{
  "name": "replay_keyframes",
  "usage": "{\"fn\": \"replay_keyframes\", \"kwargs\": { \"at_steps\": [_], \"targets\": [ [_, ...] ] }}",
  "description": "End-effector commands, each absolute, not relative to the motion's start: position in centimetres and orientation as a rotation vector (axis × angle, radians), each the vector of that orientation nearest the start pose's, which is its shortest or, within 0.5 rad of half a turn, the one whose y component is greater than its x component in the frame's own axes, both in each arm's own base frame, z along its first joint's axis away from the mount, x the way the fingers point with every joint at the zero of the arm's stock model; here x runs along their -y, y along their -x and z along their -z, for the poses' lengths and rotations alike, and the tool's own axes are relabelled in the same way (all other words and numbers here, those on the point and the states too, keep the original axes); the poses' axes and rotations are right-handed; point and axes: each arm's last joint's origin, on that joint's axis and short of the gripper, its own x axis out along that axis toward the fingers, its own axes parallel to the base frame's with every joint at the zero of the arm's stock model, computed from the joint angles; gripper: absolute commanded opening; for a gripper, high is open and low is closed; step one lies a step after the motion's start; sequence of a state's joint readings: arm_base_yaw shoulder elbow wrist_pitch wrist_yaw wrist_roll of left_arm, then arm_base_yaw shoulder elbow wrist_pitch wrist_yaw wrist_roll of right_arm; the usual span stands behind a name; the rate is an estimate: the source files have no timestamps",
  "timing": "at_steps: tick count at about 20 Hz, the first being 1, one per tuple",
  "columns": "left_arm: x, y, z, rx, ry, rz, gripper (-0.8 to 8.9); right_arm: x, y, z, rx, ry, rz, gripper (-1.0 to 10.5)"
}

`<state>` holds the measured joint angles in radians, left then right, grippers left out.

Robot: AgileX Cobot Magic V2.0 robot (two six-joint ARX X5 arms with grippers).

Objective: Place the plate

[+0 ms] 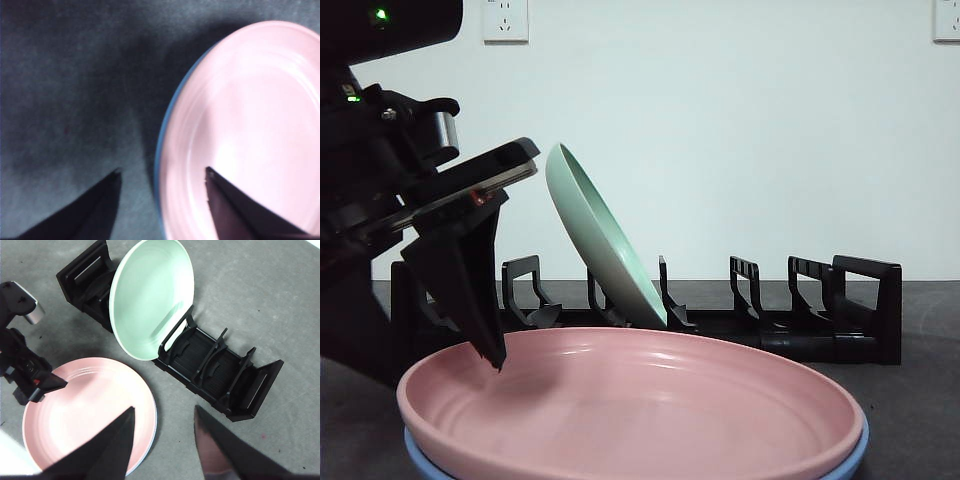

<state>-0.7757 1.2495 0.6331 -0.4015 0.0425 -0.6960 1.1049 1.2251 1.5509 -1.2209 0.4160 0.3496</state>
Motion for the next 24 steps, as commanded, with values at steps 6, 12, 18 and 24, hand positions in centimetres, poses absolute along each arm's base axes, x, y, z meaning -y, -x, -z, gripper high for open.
{"fn": "replay_keyframes", "kwargs": {
  "at_steps": [6, 12, 18, 24],
  "targets": [
    [12.6, -15.4, -22.8, -1.089, 0.077, 0.246, 3.90, -17.7, -10.0, -41.8, -0.744, 0.283, -0.514, 1.9],
    [6.7, -13.5, -28.1, -0.917, 0.002, 0.220, 3.83, -17.7, -10.0, -41.7, -0.747, 0.291, -0.513, 1.9],
    [2.2, -10.3, -30.9, -0.873, -0.012, 0.063, 3.84, -19.2, -11.2, -41.6, -0.713, 0.284, -0.571, 2.4],
    [1.7, -9.1, -31.9, -0.854, 0.030, 0.029, 3.84, -23.6, -18.1, -37.7, -0.866, 0.187, -0.663, 2.4]
  ]
}}
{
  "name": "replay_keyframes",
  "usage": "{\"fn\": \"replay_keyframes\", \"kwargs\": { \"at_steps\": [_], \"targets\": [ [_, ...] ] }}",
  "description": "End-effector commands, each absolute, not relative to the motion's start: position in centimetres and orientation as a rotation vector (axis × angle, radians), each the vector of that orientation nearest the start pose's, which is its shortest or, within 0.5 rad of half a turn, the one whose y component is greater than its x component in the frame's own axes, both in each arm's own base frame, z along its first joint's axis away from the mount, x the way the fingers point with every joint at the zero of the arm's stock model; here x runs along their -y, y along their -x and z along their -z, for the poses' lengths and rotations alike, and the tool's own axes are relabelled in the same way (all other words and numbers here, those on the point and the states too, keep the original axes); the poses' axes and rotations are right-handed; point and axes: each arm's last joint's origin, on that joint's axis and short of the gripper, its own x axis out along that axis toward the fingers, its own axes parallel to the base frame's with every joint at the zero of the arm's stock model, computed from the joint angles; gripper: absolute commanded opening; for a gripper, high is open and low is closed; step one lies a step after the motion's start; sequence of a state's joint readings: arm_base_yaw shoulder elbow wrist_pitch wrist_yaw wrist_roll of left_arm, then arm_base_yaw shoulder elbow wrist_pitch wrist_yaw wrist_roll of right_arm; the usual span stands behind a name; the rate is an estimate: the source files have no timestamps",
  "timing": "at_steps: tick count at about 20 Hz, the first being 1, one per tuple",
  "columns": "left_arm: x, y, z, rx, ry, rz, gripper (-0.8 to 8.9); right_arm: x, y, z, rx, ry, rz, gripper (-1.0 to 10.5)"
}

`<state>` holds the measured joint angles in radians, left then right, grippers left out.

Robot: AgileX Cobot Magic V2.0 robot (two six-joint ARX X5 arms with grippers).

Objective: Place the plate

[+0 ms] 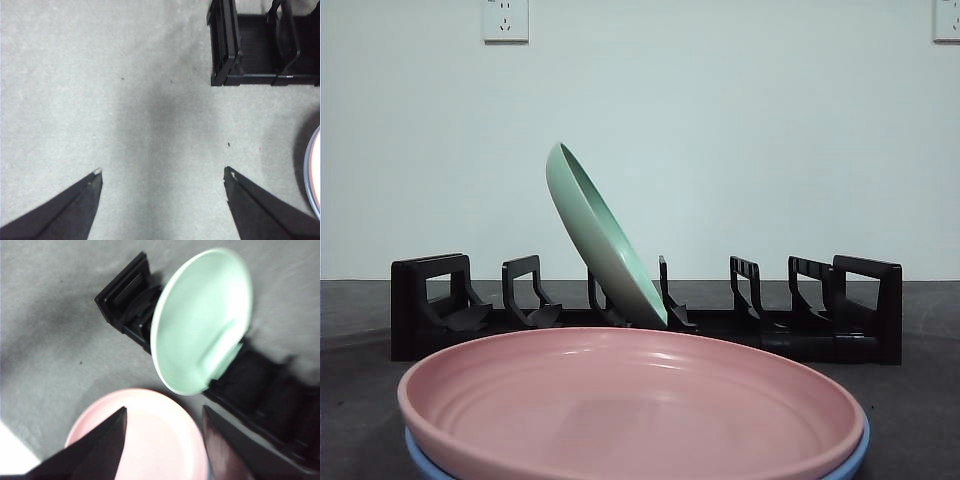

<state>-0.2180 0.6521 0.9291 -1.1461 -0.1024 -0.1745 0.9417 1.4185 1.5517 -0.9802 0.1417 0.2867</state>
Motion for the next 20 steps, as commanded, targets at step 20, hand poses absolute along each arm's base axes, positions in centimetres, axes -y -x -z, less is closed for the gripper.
{"fn": "replay_keyframes", "kwargs": {
  "at_steps": [20],
  "targets": [
    [1.7, -9.2, -32.0, -0.838, 0.057, 0.020, 3.84, -31.9, -27.2, -30.4, -0.979, 0.248, -0.705, 0.8]
  ]
}}
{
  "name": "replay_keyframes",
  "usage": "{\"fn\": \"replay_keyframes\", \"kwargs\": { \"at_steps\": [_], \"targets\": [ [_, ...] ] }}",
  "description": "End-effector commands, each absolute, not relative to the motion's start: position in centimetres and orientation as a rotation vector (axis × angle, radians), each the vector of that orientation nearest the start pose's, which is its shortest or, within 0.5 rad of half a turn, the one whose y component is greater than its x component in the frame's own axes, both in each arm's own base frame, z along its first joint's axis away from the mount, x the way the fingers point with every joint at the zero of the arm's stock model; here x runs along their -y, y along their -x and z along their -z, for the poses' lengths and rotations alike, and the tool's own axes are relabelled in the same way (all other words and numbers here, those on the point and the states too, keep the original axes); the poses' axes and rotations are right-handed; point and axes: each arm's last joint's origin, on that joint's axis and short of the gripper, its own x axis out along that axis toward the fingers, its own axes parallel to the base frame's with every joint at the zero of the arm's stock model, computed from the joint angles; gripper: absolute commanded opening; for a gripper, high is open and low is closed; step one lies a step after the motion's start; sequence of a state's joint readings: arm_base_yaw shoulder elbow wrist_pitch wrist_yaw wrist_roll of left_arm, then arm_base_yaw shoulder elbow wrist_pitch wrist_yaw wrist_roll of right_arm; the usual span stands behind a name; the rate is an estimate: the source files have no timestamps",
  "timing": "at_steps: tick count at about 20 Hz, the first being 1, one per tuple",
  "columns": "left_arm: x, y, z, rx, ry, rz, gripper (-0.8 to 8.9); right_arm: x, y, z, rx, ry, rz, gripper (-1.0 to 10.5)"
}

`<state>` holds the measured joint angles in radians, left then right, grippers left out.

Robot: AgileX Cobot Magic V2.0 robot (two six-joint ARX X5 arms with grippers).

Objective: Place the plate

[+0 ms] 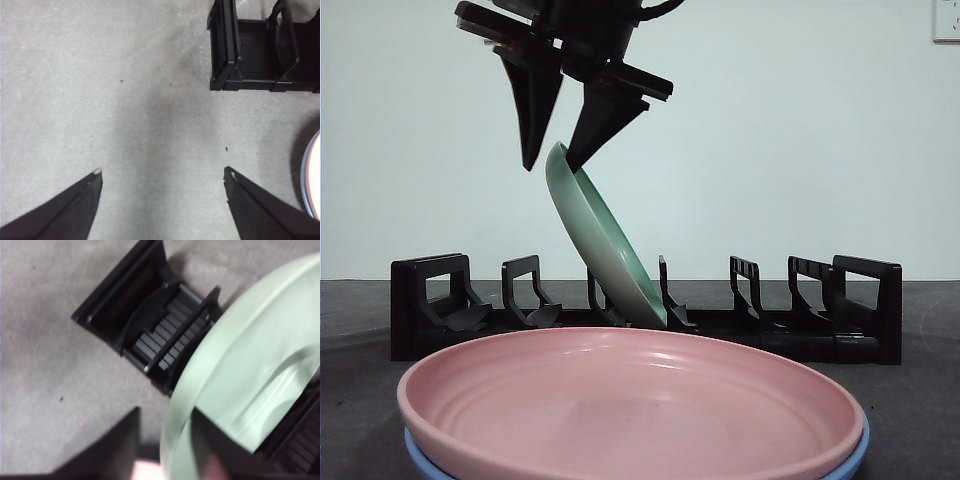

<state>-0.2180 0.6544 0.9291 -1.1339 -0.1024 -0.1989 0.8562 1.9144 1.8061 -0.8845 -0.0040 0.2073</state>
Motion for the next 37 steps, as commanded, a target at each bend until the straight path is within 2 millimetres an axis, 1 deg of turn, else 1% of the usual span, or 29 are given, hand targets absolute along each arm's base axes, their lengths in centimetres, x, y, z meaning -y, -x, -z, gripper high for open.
{"fn": "replay_keyframes", "kwargs": {
  "at_steps": [1, 2, 5, 7, 9, 13, 14, 16, 18, 20, 22, 24, 28, 32, 34, 37],
  "targets": [
    [1.7, -9.2, -32.0, -0.838, 0.057, 0.020, 3.84, -32.0, -27.2, -30.4, -0.974, 0.245, -0.707, 0.5],
    [1.7, -9.2, -32.0, -0.838, 0.056, 0.021, 3.84, -32.0, -27.2, -30.4, -0.972, 0.244, -0.708, 0.2],
    [1.7, -9.2, -32.0, -0.836, 0.056, 0.020, 3.84, -31.9, -27.2, -30.4, -0.973, 0.243, -0.706, 0.2],
    [1.7, -9.3, -32.0, -0.831, 0.057, 0.021, 3.83, -31.9, -27.2, -30.9, -0.965, 0.240, -0.709, 0.2],
    [1.7, -9.3, -32.1, -0.825, 0.058, 0.022, 3.84, -31.7, -26.9, -32.4, -0.949, 0.238, -0.722, 0.2],
    [1.8, -9.6, -32.3, -0.791, 0.061, 0.028, 3.84, -31.3, -25.5, -36.5, -0.898, 0.263, -0.767, 0.2],
    [1.8, -9.6, -32.3, -0.784, 0.063, 0.029, 3.83, -31.2, -25.2, -37.2, -0.895, 0.271, -0.774, 0.2],
    [1.8, -9.6, -32.4, -0.780, 0.063, 0.029, 3.84, -31.0, -24.3, -38.5, -0.893, 0.315, -0.802, 0.2],
    [1.8, -9.6, -32.4, -0.780, 0.063, 0.029, 3.83, -30.8, -22.8, -39.5, -0.878, 0.355, -0.843, 0.2],
    [1.8, -9.6, -32.4, -0.780, 0.063, 0.029, 3.84, -30.7, -20.8, -40.4, -0.876, 0.382, -0.877, 0.2],
    [1.8, -9.6, -32.4, -0.781, 0.064, 0.028, 3.84, -30.1, -18.8, -40.9, -0.861, 0.404, -0.900, 0.2],
    [1.8, -9.6, -32.4, -0.781, 0.067, 0.027, 3.84, -29.0, -16.9, -40.2, -0.864, 0.428, -0.913, 0.2],
    [1.8, -9.6, -32.3, -0.789, 0.067, 0.026, 3.84, -25.8, -13.3, -37.8, -0.812, 0.435, -0.958, 0.2],
    [1.8, -9.6, -32.3, -0.787, 0.092, 0.016, 3.84, -22.8, -10.5, -35.6, -0.773, 0.438, -0.941, 0.2],
    [1.8, -9.6, -32.3, -0.788, 0.094, 0.015, 3.84, -22.0, -9.4, -34.3, -0.783, 0.478, -0.931, 0.2],
    [1.8, -9.6, -32.3, -0.788, 0.116, 0.006, 3.84, -22.0, -8.0, -32.3, -0.826, 0.550, -0.971, 0.2]
  ]
}}
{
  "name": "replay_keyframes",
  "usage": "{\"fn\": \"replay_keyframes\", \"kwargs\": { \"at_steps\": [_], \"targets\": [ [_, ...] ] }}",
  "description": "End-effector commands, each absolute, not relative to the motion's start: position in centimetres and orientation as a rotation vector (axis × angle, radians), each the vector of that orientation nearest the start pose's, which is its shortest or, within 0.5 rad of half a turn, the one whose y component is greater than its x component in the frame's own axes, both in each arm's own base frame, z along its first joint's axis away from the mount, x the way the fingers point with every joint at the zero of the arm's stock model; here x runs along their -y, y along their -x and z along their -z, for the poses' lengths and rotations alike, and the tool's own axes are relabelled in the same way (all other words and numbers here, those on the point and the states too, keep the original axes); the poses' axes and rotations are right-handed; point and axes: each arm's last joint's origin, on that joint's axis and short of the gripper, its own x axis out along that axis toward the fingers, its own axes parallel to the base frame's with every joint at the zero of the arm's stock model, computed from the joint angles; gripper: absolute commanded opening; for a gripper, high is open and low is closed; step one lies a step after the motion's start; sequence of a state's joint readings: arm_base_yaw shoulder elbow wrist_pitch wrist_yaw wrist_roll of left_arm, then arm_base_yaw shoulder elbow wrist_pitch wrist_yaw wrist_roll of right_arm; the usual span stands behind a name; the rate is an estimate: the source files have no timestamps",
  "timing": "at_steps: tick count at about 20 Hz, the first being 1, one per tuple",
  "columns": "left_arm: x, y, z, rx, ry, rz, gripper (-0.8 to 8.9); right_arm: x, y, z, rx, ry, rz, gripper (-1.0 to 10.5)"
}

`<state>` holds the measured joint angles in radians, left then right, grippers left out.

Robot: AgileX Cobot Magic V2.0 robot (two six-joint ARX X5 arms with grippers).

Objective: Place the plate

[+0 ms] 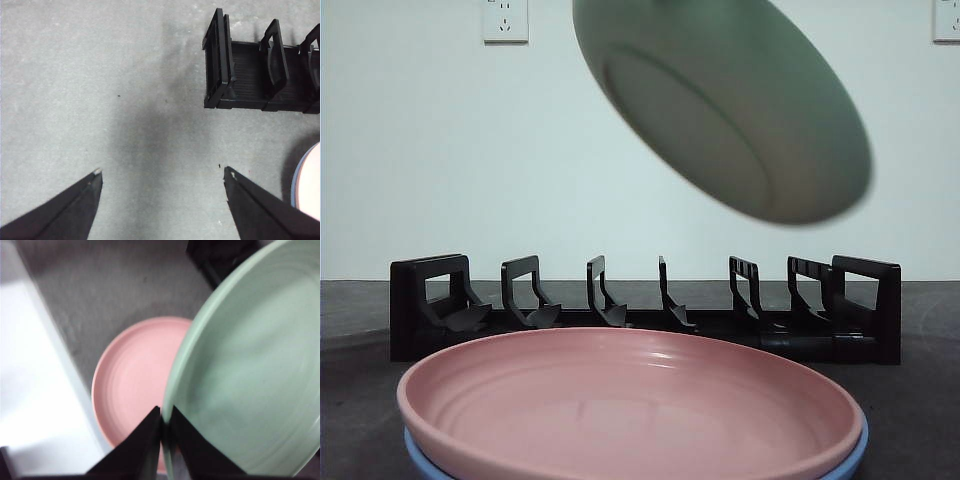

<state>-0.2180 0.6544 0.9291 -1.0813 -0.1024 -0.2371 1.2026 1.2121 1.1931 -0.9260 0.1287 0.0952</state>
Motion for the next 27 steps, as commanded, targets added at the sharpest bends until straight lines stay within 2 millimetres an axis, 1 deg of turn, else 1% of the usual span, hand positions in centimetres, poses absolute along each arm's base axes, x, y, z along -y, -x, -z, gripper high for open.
{"fn": "replay_keyframes", "kwargs": {
  "at_steps": [1, 3, 6, 12, 16, 20, 27],
  "targets": [
    [1.8, -9.6, -32.3, -0.788, 0.116, 0.006, 3.84, -22.1, -7.6, -31.8, -0.835, 0.577, -0.986, 0.2],
    [1.8, -9.6, -32.3, -0.788, 0.116, 0.006, 3.84, -22.9, -6.9, -30.8, -0.858, 0.622, -1.009, 0.2],
    [1.8, -9.6, -32.3, -0.788, 0.115, 0.006, 3.84, -24.3, -6.5, -29.3, -0.896, 0.683, -1.023, 0.2],
    [1.8, -9.6, -32.3, -0.788, 0.115, 0.006, 3.83, -26.9, -6.7, -25.7, -1.000, 0.799, -1.002, 0.2],
    [1.8, -9.6, -32.3, -0.788, 0.110, 0.007, 3.84, -28.0, -7.0, -24.1, -1.033, 0.838, -0.995, 0.2],
    [1.8, -9.6, -32.3, -0.788, 0.104, 0.010, 3.84, -28.8, -7.0, -23.2, -1.052, 0.826, -1.020, 0.2],
    [1.8, -9.6, -32.3, -0.788, 0.103, 0.010, 3.84, -29.2, -6.8, -23.1, -1.045, 0.806, -1.046, 0.2]
  ]
}}
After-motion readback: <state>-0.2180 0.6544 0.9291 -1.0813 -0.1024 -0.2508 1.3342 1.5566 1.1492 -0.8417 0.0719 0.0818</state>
